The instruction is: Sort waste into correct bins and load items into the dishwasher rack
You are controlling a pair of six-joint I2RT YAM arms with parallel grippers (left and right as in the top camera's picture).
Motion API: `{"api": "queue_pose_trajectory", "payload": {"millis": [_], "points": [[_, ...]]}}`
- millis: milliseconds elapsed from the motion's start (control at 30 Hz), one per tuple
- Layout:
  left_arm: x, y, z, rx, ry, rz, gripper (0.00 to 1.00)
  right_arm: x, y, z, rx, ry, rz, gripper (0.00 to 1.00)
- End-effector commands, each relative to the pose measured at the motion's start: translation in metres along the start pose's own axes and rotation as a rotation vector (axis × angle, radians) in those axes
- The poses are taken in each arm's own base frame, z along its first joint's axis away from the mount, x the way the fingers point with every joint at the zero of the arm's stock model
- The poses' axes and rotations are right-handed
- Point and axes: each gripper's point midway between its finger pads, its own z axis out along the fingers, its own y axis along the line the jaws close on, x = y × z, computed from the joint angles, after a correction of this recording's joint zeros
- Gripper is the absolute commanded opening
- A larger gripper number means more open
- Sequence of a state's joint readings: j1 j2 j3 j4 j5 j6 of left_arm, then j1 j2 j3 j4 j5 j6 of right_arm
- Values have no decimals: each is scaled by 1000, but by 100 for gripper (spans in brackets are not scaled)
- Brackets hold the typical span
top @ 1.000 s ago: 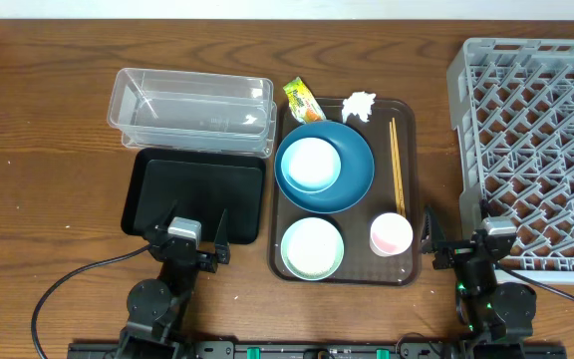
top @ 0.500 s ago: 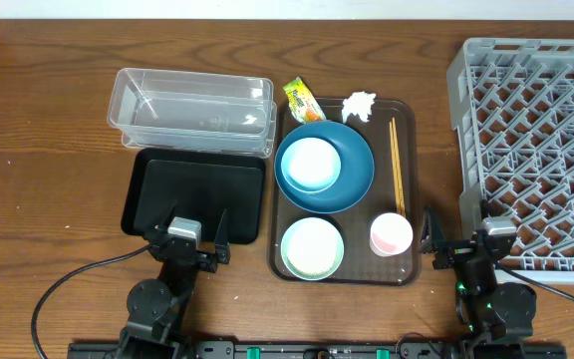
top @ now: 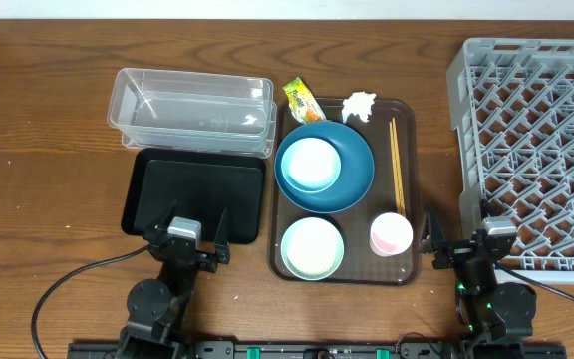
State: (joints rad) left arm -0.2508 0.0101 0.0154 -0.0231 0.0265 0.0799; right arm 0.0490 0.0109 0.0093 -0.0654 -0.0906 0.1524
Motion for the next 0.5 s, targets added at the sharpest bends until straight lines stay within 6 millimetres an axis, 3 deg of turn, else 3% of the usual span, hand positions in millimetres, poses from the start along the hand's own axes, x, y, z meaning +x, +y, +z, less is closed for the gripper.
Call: {"api": "queue_pose_trajectory", "payload": {"millis": [0, 467], "points": [[16, 1, 0, -9, 52, 15, 90, 0, -3, 0, 11, -3, 12, 99], [13, 1, 0, -9, 41, 14, 90, 0, -4, 0, 17, -4, 9, 99]]}}
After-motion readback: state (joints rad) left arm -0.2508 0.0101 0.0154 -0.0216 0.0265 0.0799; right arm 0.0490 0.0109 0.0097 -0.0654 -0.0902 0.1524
